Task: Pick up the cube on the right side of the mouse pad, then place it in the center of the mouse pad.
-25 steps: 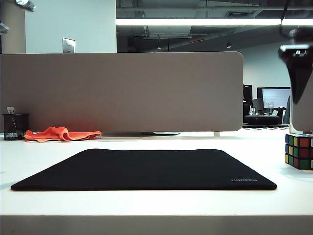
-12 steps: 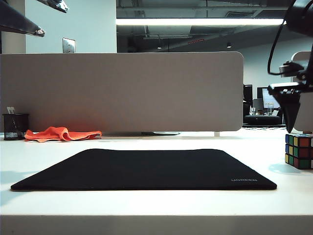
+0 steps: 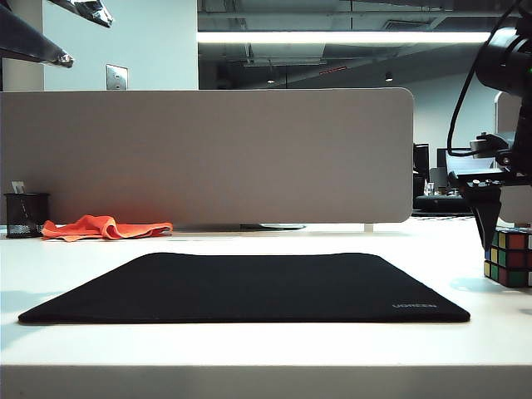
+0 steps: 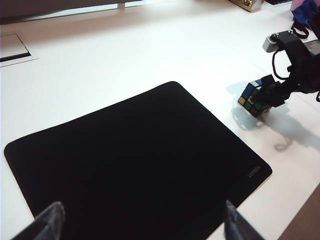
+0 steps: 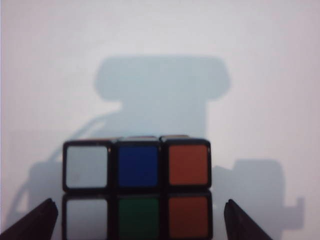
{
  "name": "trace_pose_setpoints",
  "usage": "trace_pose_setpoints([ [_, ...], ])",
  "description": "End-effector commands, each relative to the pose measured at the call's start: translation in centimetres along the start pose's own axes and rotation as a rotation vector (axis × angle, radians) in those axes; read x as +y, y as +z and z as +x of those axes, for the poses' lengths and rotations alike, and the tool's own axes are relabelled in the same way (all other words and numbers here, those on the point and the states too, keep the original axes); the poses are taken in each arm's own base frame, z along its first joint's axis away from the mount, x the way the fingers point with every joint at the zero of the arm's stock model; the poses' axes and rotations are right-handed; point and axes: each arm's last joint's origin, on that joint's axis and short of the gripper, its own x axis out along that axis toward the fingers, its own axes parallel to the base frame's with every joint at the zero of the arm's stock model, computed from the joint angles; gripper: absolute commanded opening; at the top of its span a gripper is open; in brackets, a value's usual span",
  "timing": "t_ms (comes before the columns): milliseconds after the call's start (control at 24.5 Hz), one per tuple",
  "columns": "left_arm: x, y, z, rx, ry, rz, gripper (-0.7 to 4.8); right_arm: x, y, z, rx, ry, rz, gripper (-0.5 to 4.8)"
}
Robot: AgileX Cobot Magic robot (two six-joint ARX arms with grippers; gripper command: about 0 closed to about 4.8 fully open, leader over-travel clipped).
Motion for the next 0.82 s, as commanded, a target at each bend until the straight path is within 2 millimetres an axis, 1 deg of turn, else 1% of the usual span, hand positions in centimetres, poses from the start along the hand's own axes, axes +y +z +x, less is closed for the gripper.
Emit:
trace_pose_setpoints([
  [41,-0.1,0.3,-0.1,-0.015,0.0,0.01,4.07,0.1,0.6,-0.3,-0.046,0.021,0.014,4.31],
  [82,-0.1,0.3,-0.1,-0.015,0.0,0.01,4.07,0.1,0.6,-0.3,-0.045,0.028,0.013,4.03],
  [122,-0.1,0.3,-0.1,-0.016,0.0,0.01,4.07,0.1,0.6,-0.3,-0.045,0.028,0.014,3.94],
  [367,-0.1,0.3,-0.1,-0.016,0.0,0.01,4.04,0.1,0.7,-0.3,-0.052,0.028,0.016,3.93],
  [408,-0.1,0.3,-0.1,-0.016,0.0,0.01,4.04,0.1,0.7,-0.3,-0.057,0.03,0.017,3.63],
  [449,-0.1,0.3,-0.1,-0.015,0.0,0.01,4.04,0.2,0.8,-0.3,-0.066,0.032,0.019,3.04],
  [693,-0.1,0.3,-0.1,-0.015,0.0,0.01,4.04,0.2,1.1,-0.4,-0.092,0.038,0.045,3.01],
  [734,-0.1,0.3,-0.1,-0.015,0.0,0.01,4.04,0.2,1.1,-0.6,-0.1,0.04,0.046,3.01],
  [816,-0.1,0.3,-0.1,-0.013,0.0,0.008,4.04,0.0,1.5,-1.8,-0.155,0.052,0.057,3.01],
])
